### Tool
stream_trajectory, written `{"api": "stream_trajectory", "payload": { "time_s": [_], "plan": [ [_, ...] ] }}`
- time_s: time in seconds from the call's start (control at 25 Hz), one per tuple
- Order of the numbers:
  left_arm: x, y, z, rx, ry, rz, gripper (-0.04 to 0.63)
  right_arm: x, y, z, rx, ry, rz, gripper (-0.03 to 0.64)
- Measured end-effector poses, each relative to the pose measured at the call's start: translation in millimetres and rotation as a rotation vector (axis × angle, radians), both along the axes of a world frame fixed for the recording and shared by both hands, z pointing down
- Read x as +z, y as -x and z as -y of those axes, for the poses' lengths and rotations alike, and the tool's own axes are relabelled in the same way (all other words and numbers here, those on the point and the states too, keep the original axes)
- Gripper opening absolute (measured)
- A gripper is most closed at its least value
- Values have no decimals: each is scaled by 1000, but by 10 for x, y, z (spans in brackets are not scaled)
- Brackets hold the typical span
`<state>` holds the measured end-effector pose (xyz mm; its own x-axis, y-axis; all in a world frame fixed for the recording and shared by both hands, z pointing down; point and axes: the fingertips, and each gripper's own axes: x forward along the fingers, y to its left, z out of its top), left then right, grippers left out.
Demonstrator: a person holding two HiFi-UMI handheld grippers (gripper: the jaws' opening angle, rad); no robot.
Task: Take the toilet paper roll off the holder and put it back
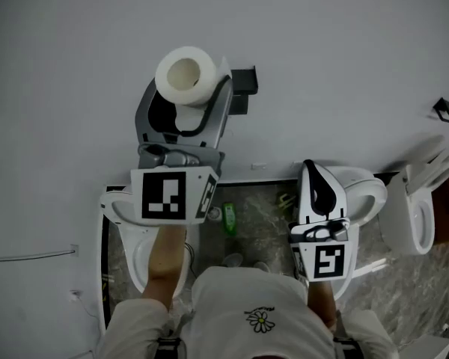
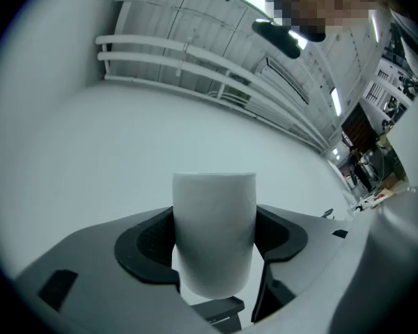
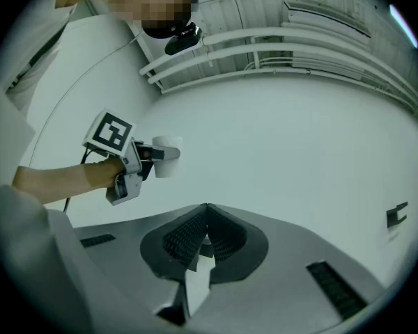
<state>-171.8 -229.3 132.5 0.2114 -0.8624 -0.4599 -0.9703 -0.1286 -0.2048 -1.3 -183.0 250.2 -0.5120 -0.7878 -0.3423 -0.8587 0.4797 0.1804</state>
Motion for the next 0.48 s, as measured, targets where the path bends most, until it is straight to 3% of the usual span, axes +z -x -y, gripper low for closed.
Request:
{"api": "stream_trajectory", "payload": {
  "time_s": [0.24,0.48],
  "plan": [
    [58,-186,787,32,109,67,331,112,-466,32,113,69,61,9],
    [369,-245,1523,70,254,20,331,98,-844,-43,223,70,111,9]
  ]
}}
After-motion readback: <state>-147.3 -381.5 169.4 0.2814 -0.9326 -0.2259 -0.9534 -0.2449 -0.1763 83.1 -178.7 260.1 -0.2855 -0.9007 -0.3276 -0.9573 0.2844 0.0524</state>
